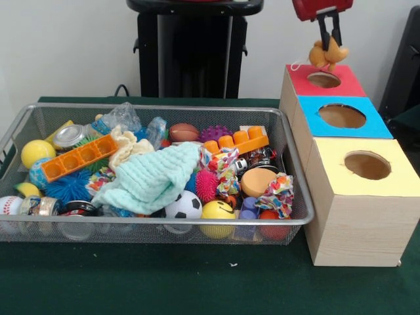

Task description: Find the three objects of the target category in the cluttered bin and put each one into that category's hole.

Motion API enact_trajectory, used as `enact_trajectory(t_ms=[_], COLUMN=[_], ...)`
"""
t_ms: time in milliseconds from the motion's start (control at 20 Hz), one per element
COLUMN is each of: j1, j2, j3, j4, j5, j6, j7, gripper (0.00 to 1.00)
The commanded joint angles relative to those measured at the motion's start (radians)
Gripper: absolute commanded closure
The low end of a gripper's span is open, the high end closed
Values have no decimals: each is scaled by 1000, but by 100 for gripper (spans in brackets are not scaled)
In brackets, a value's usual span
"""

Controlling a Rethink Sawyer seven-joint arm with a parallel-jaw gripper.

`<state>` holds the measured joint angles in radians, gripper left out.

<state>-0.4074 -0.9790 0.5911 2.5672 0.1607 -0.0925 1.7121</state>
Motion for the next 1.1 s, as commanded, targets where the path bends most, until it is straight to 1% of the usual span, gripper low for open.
enact_trajectory(t_ms=[50, 850, 1100], j1=[-6, 2, 5], j2=[84, 106, 102], j3=[-50, -58, -59], j4=[-116, -116, -125], j5=[-36, -43, -40], j6=[-111, -135, -129], j7=[186, 195, 191], gripper=[100, 100, 100])
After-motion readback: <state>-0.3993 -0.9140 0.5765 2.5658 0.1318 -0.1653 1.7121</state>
